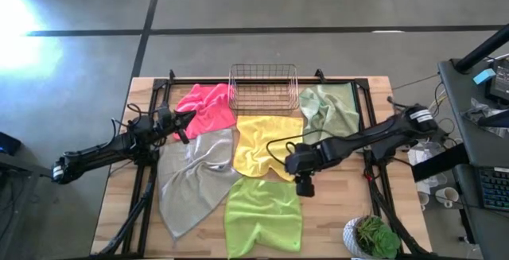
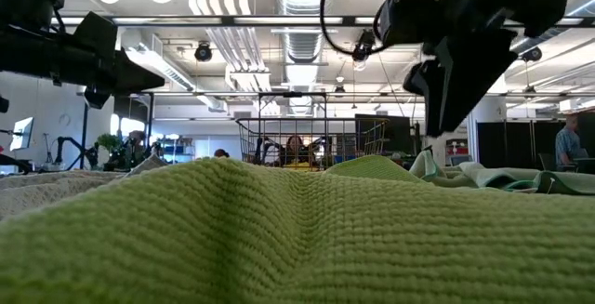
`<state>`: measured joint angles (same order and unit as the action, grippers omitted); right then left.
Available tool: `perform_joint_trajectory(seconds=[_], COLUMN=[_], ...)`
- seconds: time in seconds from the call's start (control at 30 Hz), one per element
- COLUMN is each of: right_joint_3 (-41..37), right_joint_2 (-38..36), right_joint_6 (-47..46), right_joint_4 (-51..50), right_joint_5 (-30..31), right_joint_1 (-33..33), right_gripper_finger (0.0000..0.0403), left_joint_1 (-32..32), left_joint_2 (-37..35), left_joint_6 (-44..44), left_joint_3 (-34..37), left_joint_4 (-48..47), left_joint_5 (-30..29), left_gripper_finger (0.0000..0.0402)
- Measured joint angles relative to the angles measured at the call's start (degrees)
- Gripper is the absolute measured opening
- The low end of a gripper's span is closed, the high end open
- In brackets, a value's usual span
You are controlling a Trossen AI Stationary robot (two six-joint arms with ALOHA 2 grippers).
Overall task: Fold microfiber towels
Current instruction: Fold the yellow towel
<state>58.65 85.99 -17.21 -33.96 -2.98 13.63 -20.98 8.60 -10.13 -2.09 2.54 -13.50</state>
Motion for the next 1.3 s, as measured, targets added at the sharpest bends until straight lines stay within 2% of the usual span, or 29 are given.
perform_joint_trajectory(seconds=[0.53,1.17,1.3], right_joint_3=[3.5,3.6,3.3], right_joint_2=[12.3,12.3,12.4], right_joint_6=[-0.8,-2.8,-5.0], right_joint_4=[2.8,2.8,2.7], right_joint_5=[0.0,3.3,7.1], right_joint_1=[0.0,-0.2,-0.5], right_gripper_finger=[0.0150,0.0139,0.0137], left_joint_1=[0.0,0.0,0.0], left_joint_2=[-0.1,0.0,0.0], left_joint_6=[0.0,0.0,0.0], left_joint_3=[0.0,0.0,0.0], left_joint_4=[0.0,0.0,0.0], left_joint_5=[0.0,0.0,0.0], left_gripper_finger=[0.0000,0.0000,0.0000])
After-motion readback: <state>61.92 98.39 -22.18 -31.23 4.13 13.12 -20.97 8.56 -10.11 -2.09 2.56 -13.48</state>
